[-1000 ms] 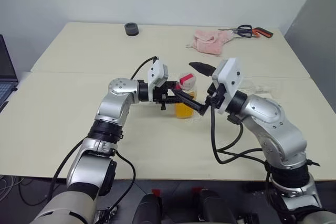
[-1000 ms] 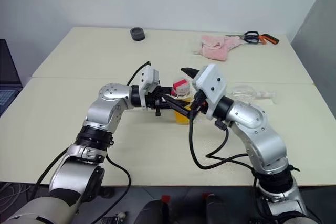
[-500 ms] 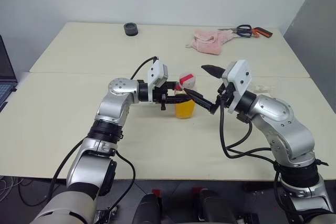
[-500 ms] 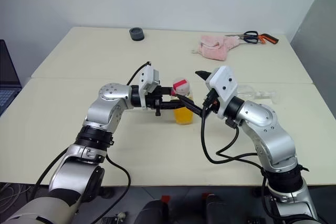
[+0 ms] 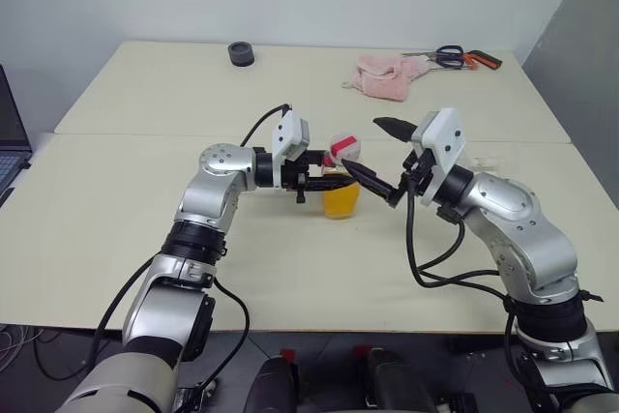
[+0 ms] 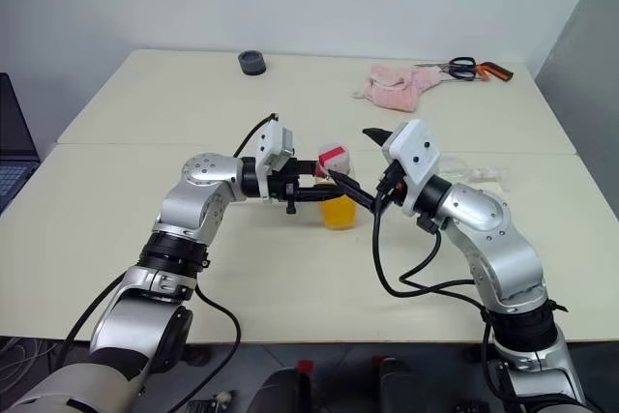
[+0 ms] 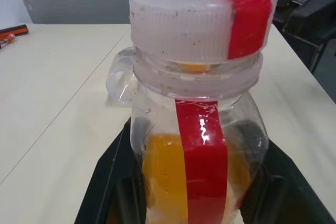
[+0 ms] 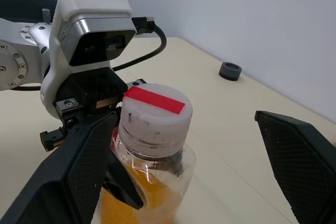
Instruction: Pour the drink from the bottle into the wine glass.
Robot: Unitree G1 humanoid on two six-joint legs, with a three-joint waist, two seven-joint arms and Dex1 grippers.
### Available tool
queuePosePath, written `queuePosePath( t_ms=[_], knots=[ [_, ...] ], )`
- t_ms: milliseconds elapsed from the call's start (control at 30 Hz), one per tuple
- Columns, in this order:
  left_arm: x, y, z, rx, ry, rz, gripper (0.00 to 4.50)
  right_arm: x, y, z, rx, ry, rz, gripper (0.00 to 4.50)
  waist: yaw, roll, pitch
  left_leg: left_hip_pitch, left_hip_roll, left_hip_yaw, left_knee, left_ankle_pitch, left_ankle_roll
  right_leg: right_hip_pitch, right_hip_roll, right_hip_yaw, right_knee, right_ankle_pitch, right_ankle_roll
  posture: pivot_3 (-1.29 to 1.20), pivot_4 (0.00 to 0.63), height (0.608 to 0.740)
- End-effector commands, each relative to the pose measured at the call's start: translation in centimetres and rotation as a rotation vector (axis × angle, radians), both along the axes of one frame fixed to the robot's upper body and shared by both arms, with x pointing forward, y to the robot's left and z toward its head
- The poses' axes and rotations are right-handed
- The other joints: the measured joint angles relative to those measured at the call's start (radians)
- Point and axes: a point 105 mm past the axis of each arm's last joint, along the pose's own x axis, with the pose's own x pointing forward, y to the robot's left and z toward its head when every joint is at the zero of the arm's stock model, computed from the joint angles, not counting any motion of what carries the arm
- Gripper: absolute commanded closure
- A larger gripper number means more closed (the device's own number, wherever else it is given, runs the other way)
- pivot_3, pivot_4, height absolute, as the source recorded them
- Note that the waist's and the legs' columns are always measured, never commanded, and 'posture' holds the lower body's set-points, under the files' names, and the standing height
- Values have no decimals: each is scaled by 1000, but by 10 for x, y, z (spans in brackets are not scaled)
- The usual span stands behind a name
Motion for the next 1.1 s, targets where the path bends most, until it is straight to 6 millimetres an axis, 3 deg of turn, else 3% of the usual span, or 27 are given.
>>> queuePosePath(
  t_ms=[33,400,1100],
  knots=[
    [-2,-2,18,-24,-74,-20,2794,-3,-3,16,17,-61,9,0,0,0,0,0,0,0,0,0,0,0,0,0,0,0,0,0,150,740],
    [-3,-3,18,-25,-73,-21,2795,4,-3,18,14,-77,-16,0,0,0,0,0,0,0,0,0,0,0,0,0,0,0,0,0,150,740],
    [-2,-2,18,-26,-77,-17,2806,-1,11,14,1,-77,27,0,0,0,0,0,0,0,0,0,0,0,0,0,0,0,0,0,150,740]
  ],
)
